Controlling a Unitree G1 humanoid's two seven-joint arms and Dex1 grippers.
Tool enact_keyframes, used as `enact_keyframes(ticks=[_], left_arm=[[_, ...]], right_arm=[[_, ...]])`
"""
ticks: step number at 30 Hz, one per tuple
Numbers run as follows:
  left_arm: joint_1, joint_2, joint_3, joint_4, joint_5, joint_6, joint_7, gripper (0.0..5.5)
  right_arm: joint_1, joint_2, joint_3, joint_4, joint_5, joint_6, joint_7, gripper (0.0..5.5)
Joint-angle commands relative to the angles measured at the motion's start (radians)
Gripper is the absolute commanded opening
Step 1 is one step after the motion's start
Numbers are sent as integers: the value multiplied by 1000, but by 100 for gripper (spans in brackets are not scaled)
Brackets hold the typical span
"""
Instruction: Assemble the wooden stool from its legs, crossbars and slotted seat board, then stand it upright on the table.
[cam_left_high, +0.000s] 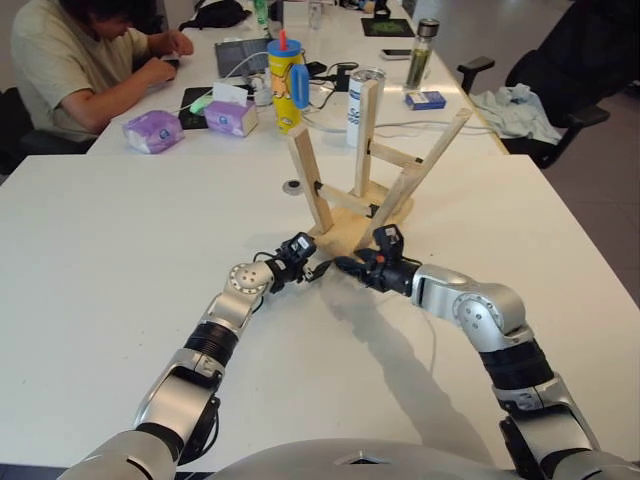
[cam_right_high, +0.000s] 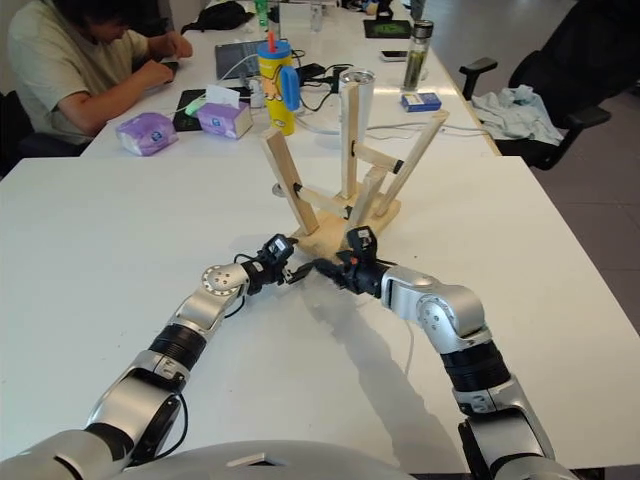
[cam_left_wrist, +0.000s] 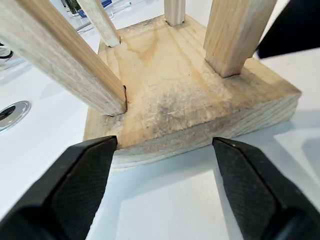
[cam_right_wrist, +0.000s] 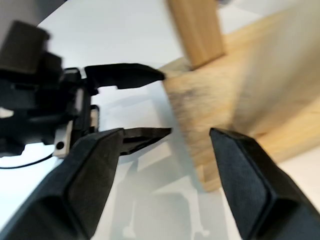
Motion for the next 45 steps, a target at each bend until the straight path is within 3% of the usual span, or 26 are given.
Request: enact_keyframes(ticks=[1,3,8,13,15,17,19,23,30,33,35,41,45], left_arm=[[86,16,-33,103,45,91,-14,358],[83,15,-33,98,44,92,-14,358],[85,23,-30,87,42,92,-12,358],[112,54,-28,72,44,88,-21,358],[122,68,-28,61,44,89,-33,358],[124,94,-28,54,47,87,-53,358],[124,122,-33,45,48,83,-82,358],[117,163,-39,47,47,63,-131,358],[141,210,-34,-80,1,99,-233,358],[175,228,-49,-171,-18,157,-285,358],[190,235,-72,-203,-17,193,-311,358],[162,215,-97,-158,10,228,-279,358],[126,201,-88,-80,34,220,-198,358]], right_arm=[[-325,75,-346,-11,435,-44,62,320],[-313,30,-381,-49,616,47,137,320],[10,-224,-190,-281,489,233,445,320],[-92,-182,-366,-164,737,172,372,320],[-93,-255,-359,-138,650,189,430,320],[-17,-427,-178,-126,321,111,570,291],[8,-517,9,11,-11,-47,619,254],[-88,-433,82,333,-303,-287,523,183],[-331,-208,-6,718,-492,-645,398,62],[-440,-113,-42,851,-509,-786,447,5],[-483,-59,-55,895,-505,-838,525,2],[-468,-12,-37,833,-458,-760,859,2],[-398,13,-12,660,-439,-657,940,2]])
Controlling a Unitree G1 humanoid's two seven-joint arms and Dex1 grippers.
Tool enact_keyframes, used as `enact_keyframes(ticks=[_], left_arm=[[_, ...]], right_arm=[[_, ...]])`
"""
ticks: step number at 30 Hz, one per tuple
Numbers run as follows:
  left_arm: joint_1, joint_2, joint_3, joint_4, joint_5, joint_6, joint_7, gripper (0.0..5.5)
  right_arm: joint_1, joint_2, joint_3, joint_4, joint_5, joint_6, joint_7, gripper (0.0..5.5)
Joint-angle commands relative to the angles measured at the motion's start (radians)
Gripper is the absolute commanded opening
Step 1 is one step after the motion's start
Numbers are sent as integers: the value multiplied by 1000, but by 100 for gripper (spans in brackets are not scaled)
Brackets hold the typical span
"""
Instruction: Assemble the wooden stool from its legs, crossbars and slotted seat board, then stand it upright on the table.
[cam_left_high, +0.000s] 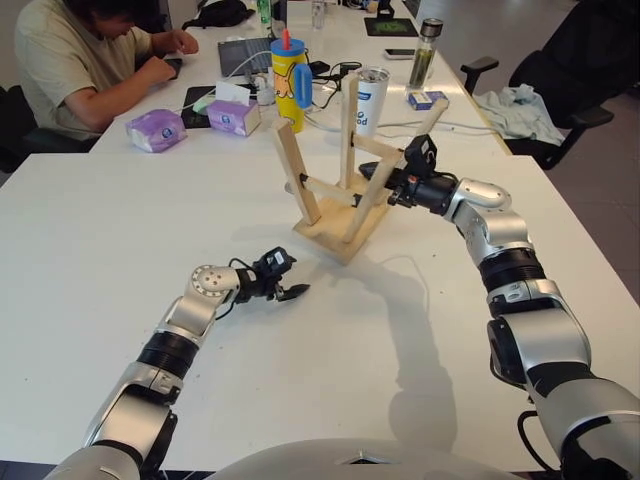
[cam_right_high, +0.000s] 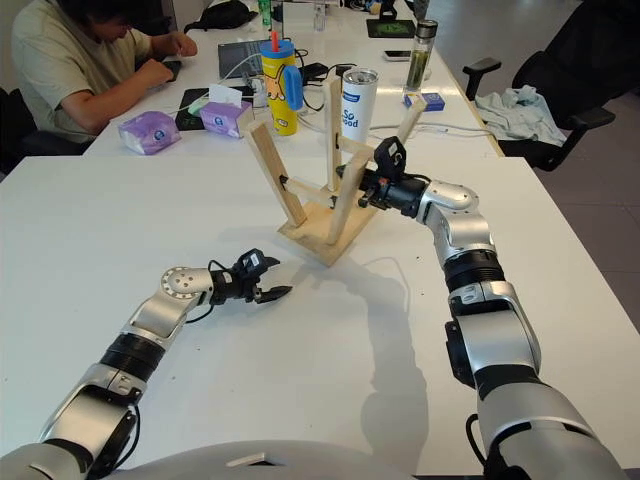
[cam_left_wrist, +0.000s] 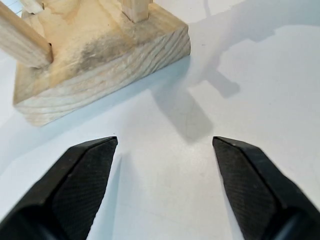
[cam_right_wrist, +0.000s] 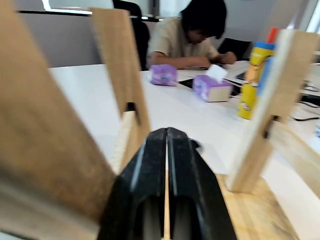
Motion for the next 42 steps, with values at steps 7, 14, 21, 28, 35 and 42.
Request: enact_keyframes(ticks=[7,14,21,28,35,42], left_arm=[[52,4,-61,157,101,63,102,358],[115,56,-62,53,85,80,67,358],[288,137,26,-295,37,209,121,358],[646,187,242,-796,13,356,263,358],[665,51,230,-737,54,329,441,358],[565,6,159,-660,56,315,438,358]], right_arm=[[243,128,76,-419,16,175,-58,2],[360,133,94,-612,-17,317,-220,2],[497,171,-43,-808,-4,462,-519,2],[875,100,-88,-1095,-11,500,-596,2],[884,53,-99,-1100,-8,350,-522,2],[801,119,-134,-1060,224,397,-426,2]])
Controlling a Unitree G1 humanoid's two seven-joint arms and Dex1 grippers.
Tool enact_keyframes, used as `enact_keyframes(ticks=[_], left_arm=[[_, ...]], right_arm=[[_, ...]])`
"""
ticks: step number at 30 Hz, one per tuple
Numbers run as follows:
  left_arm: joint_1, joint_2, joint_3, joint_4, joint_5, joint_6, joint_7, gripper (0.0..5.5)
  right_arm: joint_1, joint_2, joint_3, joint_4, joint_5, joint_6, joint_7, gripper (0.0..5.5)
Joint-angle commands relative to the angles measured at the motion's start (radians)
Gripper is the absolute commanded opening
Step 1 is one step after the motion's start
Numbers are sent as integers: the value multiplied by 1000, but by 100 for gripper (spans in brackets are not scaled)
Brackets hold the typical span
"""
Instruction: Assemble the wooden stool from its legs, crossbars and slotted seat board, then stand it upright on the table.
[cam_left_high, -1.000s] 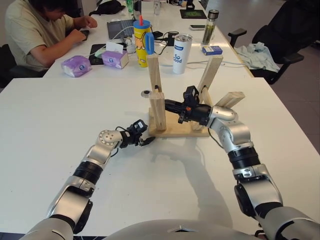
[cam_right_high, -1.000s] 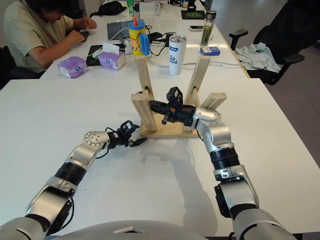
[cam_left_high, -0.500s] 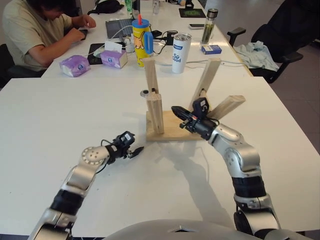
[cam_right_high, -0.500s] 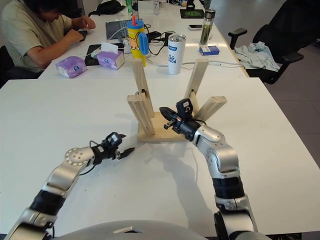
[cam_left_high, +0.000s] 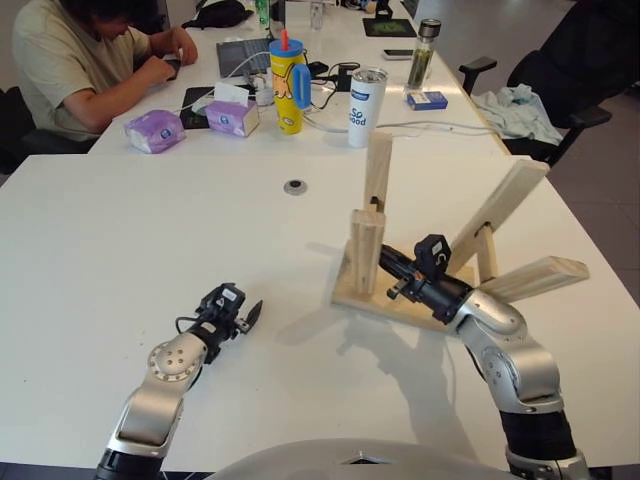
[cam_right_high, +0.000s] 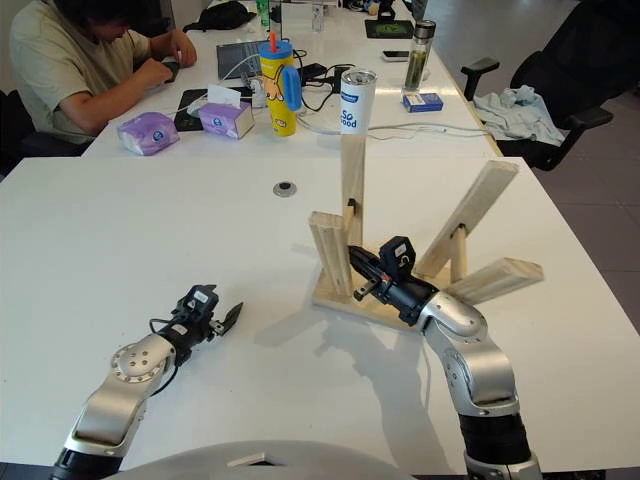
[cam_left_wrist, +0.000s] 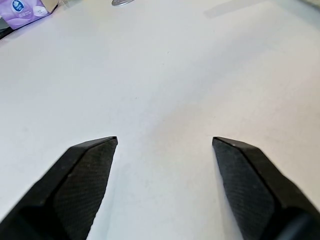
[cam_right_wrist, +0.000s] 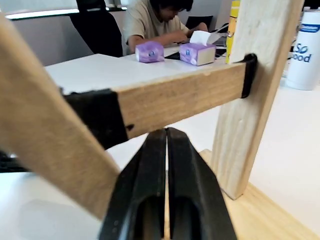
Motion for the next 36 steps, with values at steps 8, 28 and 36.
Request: enact_keyframes(ticks=[8,28,36], left_arm=[[-22,7,-36,73,2,-1,-39,358],[-252,-107,-219,249,190,-62,54,358],[-280,-124,-246,277,203,-28,34,358]], right_arm=[[147,-81,-79,30,434,323,143,2],[170,-262,-209,506,-95,-265,145,2],[86,-273,-185,664,-227,-351,60,2]])
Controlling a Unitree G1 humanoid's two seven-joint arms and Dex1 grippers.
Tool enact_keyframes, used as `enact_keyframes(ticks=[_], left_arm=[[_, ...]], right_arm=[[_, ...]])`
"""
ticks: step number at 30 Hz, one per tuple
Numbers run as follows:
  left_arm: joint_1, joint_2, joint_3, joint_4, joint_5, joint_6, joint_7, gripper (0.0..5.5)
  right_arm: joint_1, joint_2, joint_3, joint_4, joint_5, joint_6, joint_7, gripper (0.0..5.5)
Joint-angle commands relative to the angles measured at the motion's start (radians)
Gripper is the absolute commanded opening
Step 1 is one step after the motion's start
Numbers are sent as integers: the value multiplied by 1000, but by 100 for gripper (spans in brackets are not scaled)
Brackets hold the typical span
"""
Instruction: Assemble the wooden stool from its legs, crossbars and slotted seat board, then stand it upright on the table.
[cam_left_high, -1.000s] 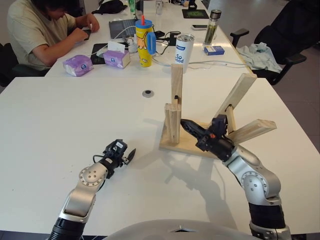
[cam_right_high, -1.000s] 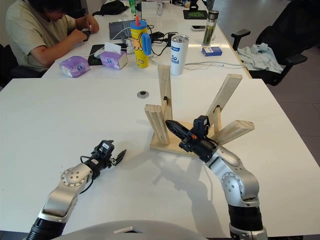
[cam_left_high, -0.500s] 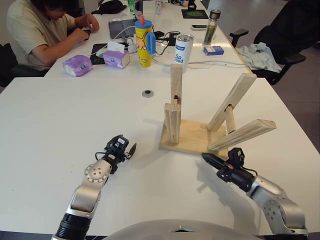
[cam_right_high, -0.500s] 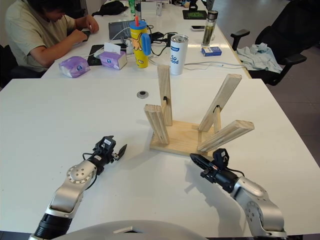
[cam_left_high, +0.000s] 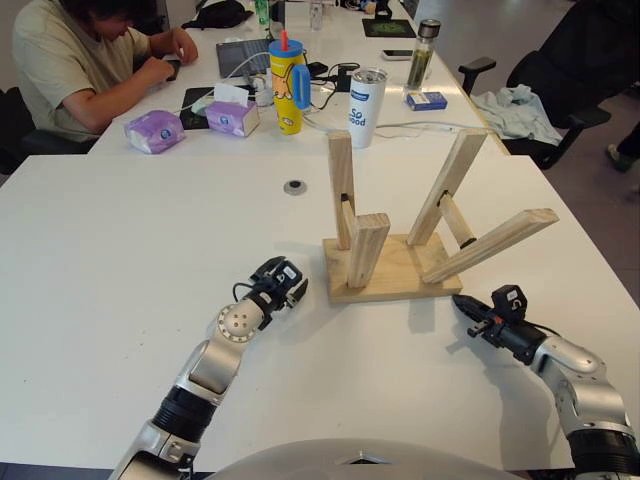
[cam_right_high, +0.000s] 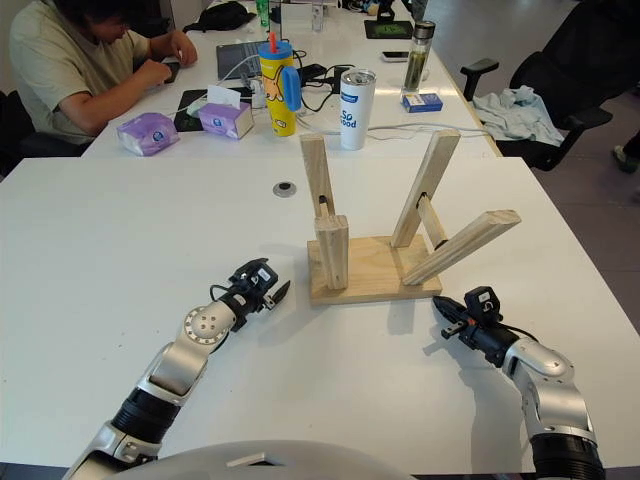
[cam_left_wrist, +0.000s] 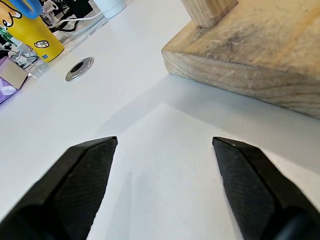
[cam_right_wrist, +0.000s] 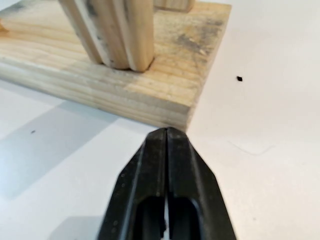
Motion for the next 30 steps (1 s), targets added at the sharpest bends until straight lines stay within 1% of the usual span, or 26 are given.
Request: enact_keyframes(ticks=[1,6,9,13,16,25,30], left_arm=[[21,-13,-20,6,3,59,-23,358],[32,-19,-42,-26,2,96,-44,358],[33,-29,-50,-24,-4,105,-48,358],[25,-56,-35,2,-22,107,-32,358],[29,-76,2,12,-41,104,-7,358],[107,-44,124,11,-92,69,5,358],[143,-71,138,-43,-157,61,-20,358]], right_arm=[[-66,-9,17,115,-98,-19,-87,2],[-150,2,46,233,-171,-69,-157,2],[-180,22,70,239,-169,-86,-132,2],[-166,60,130,162,-141,-92,-58,2],[-142,93,174,89,-132,-76,-38,2],[-93,182,243,-56,-132,4,-91,2],[-75,230,268,-151,-103,77,-109,2]])
